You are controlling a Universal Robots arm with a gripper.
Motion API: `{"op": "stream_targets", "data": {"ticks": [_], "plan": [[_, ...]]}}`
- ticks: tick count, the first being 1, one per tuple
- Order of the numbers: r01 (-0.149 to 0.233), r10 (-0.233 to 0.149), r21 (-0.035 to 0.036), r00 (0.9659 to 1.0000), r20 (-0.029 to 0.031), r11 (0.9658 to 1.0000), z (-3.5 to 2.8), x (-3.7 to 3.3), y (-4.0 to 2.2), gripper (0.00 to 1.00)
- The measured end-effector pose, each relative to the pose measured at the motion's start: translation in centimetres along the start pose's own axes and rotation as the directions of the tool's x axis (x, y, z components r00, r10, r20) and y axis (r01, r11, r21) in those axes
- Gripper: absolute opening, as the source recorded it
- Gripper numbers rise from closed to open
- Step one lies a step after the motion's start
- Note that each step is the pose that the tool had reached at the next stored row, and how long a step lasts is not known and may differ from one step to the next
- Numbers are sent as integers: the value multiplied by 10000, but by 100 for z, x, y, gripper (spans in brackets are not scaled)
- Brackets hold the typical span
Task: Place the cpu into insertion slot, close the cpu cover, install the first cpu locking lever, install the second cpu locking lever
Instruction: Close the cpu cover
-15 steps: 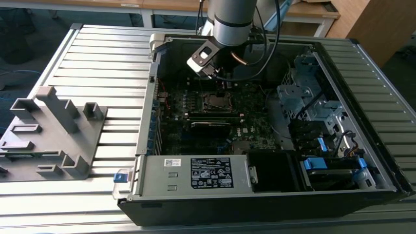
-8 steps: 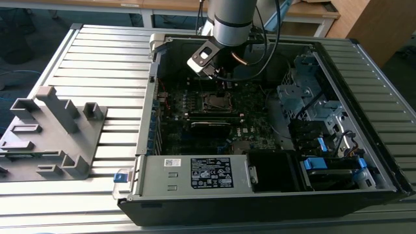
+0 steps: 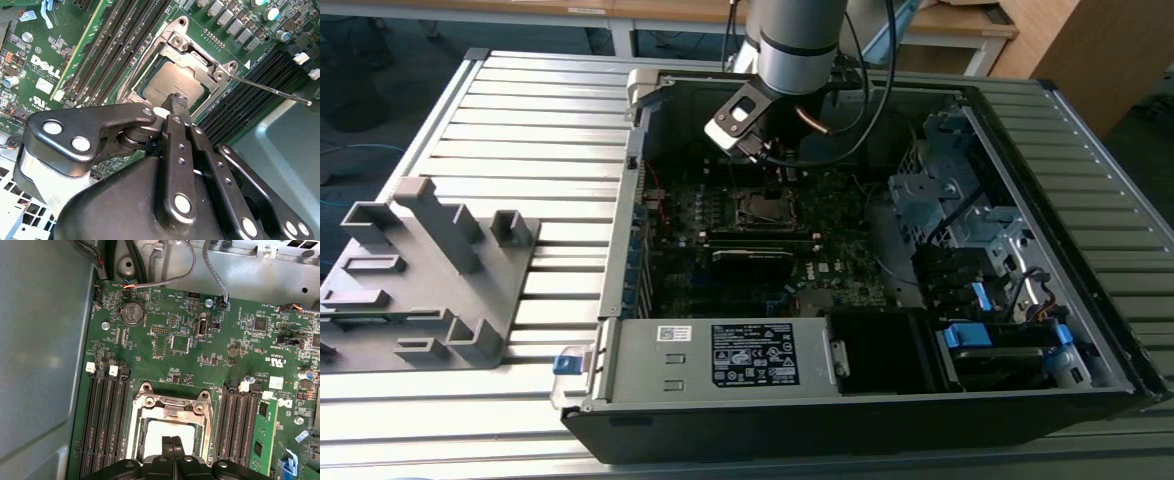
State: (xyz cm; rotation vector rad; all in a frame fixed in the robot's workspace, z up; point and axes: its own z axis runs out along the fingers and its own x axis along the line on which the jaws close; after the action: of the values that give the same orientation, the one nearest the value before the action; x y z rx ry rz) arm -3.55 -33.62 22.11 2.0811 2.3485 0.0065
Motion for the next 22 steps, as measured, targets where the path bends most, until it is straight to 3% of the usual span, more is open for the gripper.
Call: {"op": "stream_targets", "data": {"ticks": [15, 22], "plan": [[83, -83, 0, 10000, -1, 10000, 0, 0, 0, 11], [307, -307, 0, 9995, -1, 9995, 0, 0, 0, 11]]}}
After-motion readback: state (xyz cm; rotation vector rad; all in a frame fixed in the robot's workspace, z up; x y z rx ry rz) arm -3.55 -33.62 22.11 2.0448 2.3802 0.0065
